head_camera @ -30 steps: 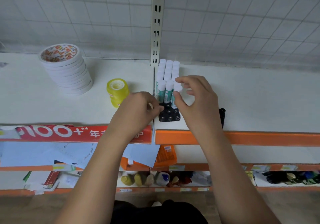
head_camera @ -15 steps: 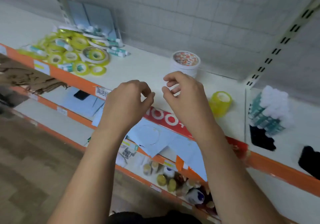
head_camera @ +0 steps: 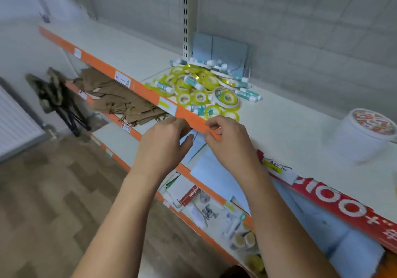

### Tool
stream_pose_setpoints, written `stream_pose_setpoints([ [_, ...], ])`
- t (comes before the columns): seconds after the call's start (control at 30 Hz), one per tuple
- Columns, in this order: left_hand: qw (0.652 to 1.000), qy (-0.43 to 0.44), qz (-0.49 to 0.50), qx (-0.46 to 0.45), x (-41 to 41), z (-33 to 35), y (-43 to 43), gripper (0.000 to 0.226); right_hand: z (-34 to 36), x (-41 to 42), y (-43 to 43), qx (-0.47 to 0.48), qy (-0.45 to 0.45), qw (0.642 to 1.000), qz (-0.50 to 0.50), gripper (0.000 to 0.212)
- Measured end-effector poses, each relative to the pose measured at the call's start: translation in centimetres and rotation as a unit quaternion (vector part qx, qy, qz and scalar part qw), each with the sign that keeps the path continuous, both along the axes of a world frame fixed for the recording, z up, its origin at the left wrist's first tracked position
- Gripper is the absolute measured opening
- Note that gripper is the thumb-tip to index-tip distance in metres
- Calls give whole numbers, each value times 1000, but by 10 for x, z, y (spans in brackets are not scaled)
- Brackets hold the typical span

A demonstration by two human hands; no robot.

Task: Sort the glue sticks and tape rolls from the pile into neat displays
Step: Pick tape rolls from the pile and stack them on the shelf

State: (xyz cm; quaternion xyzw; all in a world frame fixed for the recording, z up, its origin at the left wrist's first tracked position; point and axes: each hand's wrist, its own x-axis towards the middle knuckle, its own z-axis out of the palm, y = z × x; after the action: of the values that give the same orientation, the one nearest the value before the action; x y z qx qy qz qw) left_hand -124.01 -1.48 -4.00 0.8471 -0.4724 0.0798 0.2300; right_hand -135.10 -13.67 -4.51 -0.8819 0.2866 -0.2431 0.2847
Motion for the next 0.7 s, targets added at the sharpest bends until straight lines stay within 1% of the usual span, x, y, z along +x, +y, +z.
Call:
stream_pose_setpoints([
  [0.1, 1000, 1, -14, -3, 21, -5, -18, 20, -6, 12, -12, -2, 4, 1000, -26, 17],
  [0.2, 999, 4, -39, 7, 37, -9, -44, 24, -13, 18, -32, -4, 6, 998, -60, 18],
  [0.37, 994, 6, -105, 43, 53, -12, -95, 35, -15, 22, -76, 10, 12, 993, -116, 18],
  [0.47, 988, 9, -138, 67, 63, -13, -124, 43, -15, 26, -98, 22, 34, 989, -140, 20],
  [0.57, 979, 9, -176, 105, 72, -18, -144, 50, -16, 31, -111, 37, 49, 986, -156, 26],
  [0.63, 974, 26, -194, 118, 77, -21, -151, 49, -18, 34, -114, 47, 62, 984, -162, 35],
  [0.7, 970, 40, -210, 112, 82, -24, -155, 46, -21, 38, -114, 55, 80, 982, -163, 44],
])
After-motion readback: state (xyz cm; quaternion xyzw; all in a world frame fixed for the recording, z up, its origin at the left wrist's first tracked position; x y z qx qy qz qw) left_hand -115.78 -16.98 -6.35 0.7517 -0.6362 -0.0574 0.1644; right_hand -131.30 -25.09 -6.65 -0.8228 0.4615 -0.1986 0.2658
